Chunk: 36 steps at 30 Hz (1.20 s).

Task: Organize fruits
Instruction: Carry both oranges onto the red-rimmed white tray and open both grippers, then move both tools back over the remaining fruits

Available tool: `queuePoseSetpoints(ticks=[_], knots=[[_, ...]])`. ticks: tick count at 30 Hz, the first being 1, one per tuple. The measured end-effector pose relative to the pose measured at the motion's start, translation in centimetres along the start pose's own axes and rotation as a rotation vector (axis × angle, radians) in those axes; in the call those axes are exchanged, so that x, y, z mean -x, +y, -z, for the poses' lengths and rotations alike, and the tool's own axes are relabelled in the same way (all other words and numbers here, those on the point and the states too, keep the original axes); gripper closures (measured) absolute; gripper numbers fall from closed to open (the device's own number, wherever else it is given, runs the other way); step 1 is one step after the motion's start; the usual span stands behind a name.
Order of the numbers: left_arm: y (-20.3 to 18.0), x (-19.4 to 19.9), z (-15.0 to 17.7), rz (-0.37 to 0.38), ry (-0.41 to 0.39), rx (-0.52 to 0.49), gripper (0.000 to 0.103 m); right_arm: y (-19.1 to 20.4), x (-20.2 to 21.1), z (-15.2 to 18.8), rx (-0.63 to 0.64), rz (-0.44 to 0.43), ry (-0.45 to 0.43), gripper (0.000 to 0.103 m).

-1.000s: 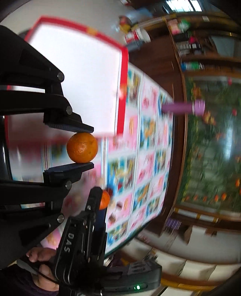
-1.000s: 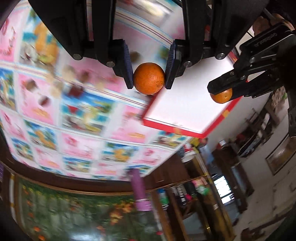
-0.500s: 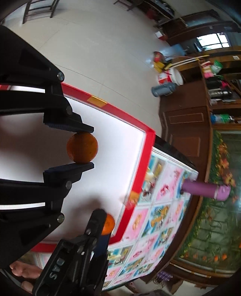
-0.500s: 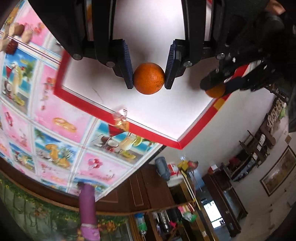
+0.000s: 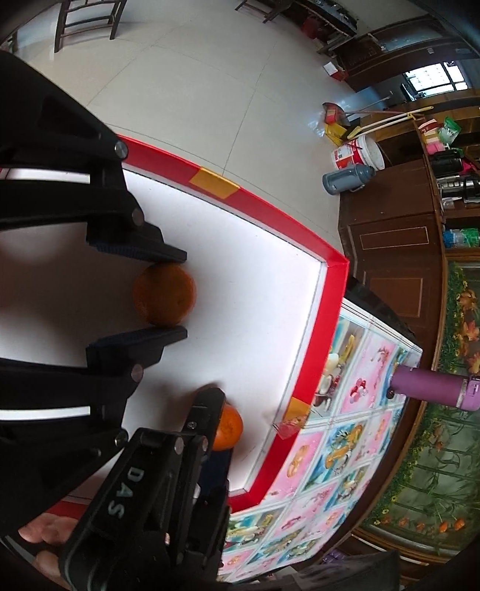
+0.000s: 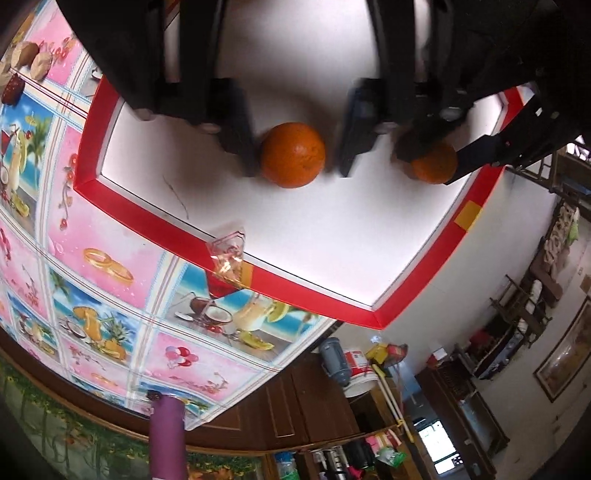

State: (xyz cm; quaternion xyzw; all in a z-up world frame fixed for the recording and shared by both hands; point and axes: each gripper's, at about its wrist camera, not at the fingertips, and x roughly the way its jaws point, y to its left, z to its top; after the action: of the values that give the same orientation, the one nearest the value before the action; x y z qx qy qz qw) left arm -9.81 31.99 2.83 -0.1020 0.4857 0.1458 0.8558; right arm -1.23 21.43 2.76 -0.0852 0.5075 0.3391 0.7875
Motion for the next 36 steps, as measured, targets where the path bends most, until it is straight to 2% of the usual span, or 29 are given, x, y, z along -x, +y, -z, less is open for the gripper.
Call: queuePoseSetpoints(ticks=[2, 7, 9, 12, 13, 18, 23, 27, 32, 36], knots=[[0.2, 0.4, 0.2, -0.014, -0.014, 0.007, 0.048, -0.2, 0.8, -0.1, 0.001, -0.022, -0.033, 0.040], [-0.3, 3.0, 0.8, -0.035, -0.089, -0.005, 0.044, -2.0, 4.5, 0.7, -0.030, -0.068, -0.111, 0.040], [-1.1, 4.4, 1.3, -0.051, -0.129, -0.026, 0.032, -3.3, 6.4, 1.5, -0.051, -0.077, -0.138, 0.040], [-2.6, 6.3, 2.3, -0.036, -0.161, -0.056, 0.028, -5.3, 8.9, 3.1, -0.070, -0.072, -0.139, 0.040], [-3.3, 6.8, 2.6, -0.028, -0.165, -0.064, 0.027, -6.3, 10.4, 4.1, -0.069, -0.057, -0.150, 0.040], [-7.9, 9.4, 4.8, 0.028, -0.196, -0.140, 0.011, -10.9, 15.9, 8.6, -0.099, 0.037, -0.195, 0.039], [-12.6, 10.6, 6.5, 0.108, -0.204, -0.212, 0.010, -16.5, 21.5, 15.2, -0.197, 0.127, -0.250, 0.034], [-16.7, 10.7, 8.2, 0.159, -0.182, -0.291, 0.010, -19.7, 23.5, 20.1, -0.244, 0.182, -0.253, 0.034], [-21.0, 10.3, 11.0, 0.227, -0.138, -0.406, 0.010, -22.4, 24.4, 25.9, -0.290, 0.228, -0.265, 0.034], [-22.5, 10.0, 12.8, 0.284, -0.102, -0.426, 0.010, -23.3, 23.9, 29.3, -0.316, 0.217, -0.259, 0.034]])
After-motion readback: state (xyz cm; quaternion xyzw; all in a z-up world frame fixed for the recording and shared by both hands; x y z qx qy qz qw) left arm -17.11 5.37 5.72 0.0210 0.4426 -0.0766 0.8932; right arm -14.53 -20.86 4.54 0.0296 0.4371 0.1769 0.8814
